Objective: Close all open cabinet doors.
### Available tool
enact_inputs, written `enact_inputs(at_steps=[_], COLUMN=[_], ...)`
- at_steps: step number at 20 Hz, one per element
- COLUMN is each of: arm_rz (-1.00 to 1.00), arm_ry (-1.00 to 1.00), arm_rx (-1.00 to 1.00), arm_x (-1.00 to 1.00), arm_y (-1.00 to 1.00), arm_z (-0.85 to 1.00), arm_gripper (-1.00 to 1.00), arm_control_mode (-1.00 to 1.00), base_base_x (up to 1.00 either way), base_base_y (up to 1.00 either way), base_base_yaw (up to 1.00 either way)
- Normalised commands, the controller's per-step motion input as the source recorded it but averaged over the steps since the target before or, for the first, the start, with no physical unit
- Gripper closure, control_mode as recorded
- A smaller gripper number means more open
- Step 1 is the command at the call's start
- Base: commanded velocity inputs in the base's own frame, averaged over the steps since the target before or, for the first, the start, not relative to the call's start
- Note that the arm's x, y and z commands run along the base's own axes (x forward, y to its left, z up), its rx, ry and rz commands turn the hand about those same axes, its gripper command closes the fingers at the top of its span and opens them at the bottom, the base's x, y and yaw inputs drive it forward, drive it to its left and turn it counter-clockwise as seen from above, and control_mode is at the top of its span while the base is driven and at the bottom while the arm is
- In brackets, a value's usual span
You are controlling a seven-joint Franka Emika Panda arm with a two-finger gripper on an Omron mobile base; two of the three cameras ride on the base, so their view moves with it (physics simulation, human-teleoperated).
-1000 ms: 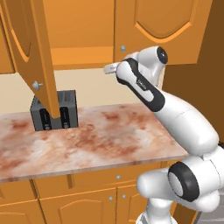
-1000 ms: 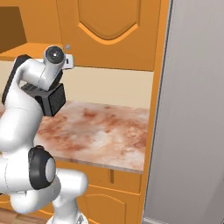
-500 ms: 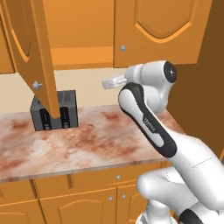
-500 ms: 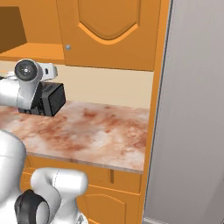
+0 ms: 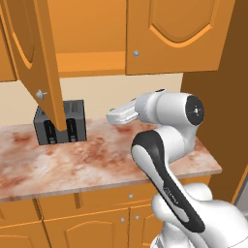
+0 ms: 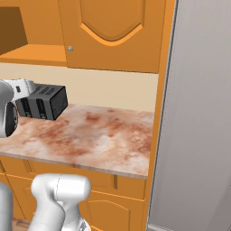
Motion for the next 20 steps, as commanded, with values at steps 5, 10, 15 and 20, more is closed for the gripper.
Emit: enact_inputs(at_steps=[5, 10, 15, 20], arm_rz=[0.0, 0.0, 0.0, 0.0], arm_ry=[-0.03, -0.06, -0.2, -0.09], arm_rx=[-0.06, -0.04, -0.1, -0.12], arm_x=[-1.0, -1.0, -1.0, -0.59], arm_y=[0.26, 0.23, 0.29, 0.6], arm_z=[0.15, 0.0, -0.13, -0.01], arm_gripper=[-1.0, -1.0, -1.0, -1.0], arm_control_mode=[-1.0, -1.0, -1.0, -1.0], base_base_x=[0.0, 0.0, 0.0, 0.0], base_base_y=[0.0, 0.0, 0.0, 0.0], base_base_yaw=[0.0, 0.0, 0.0, 0.0])
